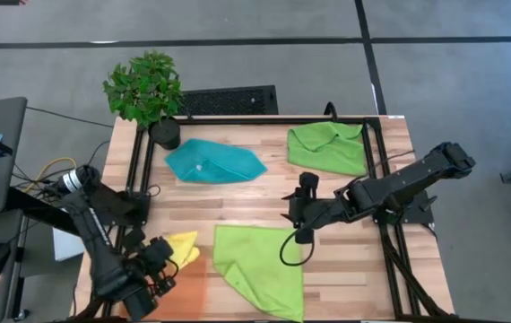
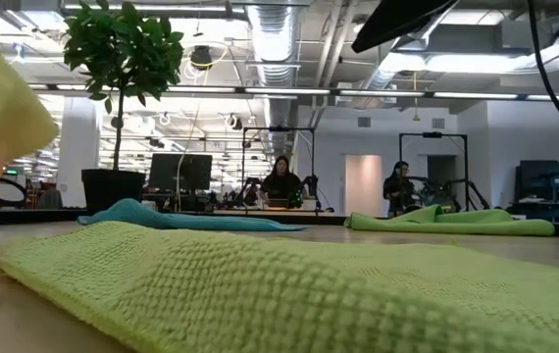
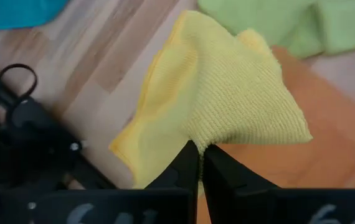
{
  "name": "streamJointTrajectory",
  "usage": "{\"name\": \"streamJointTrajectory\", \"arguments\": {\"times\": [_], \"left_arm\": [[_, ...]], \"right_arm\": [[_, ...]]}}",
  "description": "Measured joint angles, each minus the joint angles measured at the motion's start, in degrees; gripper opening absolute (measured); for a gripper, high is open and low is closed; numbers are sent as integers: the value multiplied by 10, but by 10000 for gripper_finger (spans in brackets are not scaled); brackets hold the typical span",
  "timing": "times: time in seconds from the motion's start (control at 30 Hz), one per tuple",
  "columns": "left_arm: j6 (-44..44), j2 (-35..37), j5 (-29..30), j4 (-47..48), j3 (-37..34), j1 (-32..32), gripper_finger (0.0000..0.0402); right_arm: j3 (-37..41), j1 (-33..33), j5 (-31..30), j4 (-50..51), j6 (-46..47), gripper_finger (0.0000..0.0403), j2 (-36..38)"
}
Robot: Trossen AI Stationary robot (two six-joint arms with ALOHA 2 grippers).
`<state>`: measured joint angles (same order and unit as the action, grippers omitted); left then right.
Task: Fold microfiber towels
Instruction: Put the yellow towel into the orange bin
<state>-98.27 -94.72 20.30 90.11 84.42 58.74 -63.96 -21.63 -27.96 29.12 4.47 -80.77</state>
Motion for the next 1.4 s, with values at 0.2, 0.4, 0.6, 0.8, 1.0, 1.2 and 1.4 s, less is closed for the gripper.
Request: {"name": "streamJointTrajectory", "arguments": {"times": [0.2,0.4,0.6,0.8,1.0,1.2,1.4], "left_arm": [[-39,-1,-14,-11,18,29,0],[-80,-1,-22,-52,20,50,0],[-74,-2,-5,-132,2,57,0],[-74,-31,-52,-151,-15,56,0],[-56,-54,-120,-178,-22,52,0],[-47,-58,-106,-196,-22,51,5],[-38,-58,-92,-183,-22,50,1]], "right_arm": [[0,12,-1,-13,0,234,0],[0,15,-2,-13,0,234,0],[0,11,0,-13,-2,234,0],[0,10,1,-13,-5,234,0],[0,10,1,-12,-5,234,0],[0,10,2,-13,0,234,0],[0,10,3,-13,0,234,0]]}}
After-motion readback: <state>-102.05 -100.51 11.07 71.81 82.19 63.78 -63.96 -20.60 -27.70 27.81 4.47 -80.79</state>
